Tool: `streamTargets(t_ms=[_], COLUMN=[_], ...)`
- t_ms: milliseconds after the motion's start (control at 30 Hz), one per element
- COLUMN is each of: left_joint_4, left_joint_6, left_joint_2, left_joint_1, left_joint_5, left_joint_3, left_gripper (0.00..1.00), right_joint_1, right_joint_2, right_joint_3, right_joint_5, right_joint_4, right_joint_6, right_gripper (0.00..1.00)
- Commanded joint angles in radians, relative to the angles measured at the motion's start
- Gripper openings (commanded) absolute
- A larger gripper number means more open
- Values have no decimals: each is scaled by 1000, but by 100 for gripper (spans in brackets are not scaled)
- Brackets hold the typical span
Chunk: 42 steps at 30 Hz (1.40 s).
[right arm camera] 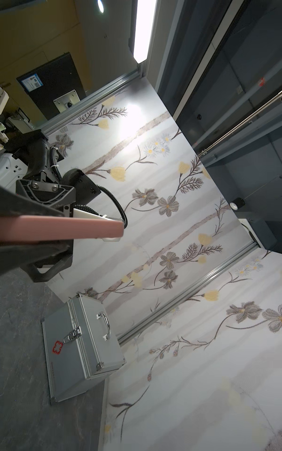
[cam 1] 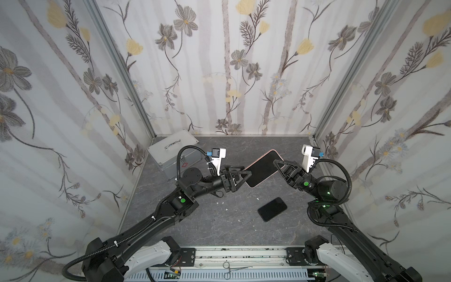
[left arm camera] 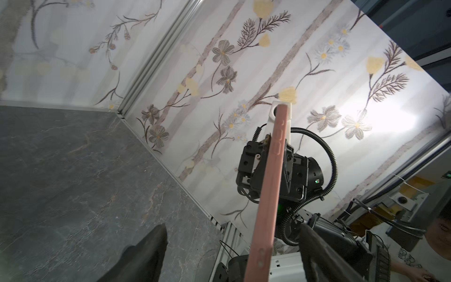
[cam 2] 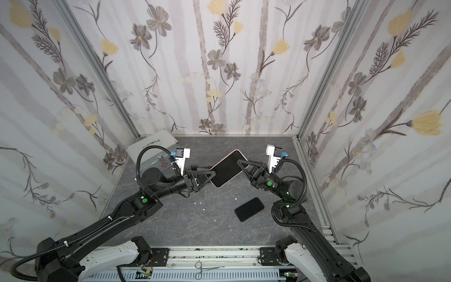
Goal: Take the phone out of the phone case
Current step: Pass the phone.
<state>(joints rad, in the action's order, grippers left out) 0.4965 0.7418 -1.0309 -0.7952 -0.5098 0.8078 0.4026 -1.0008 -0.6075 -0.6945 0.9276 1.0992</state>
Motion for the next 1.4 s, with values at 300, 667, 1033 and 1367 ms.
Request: streamTargets(t_ms=[300,667,1033,1367], left_joint_4=[121,137,138,133], left_joint_6=[-8,-8,-22,-24], left_joint_2=[-9,9,-1,-64], left_joint_1=[-49,-64,-66,-35], left_joint_5=[-114,-132,-146,-173], left_joint_3=[41,37,36,49], left_gripper=[53,36,14,0], right_joint_1=[1,-4,-4,-5], right_joint_2=[-8,2,10,34], right_joint_3=[-27,-14,-2,18], right_joint_5=[-46,-34,-27,21], right_joint_4=[192,224,178,46], right_joint_6=[152,195,166,27], right_gripper=[0,0,0,12])
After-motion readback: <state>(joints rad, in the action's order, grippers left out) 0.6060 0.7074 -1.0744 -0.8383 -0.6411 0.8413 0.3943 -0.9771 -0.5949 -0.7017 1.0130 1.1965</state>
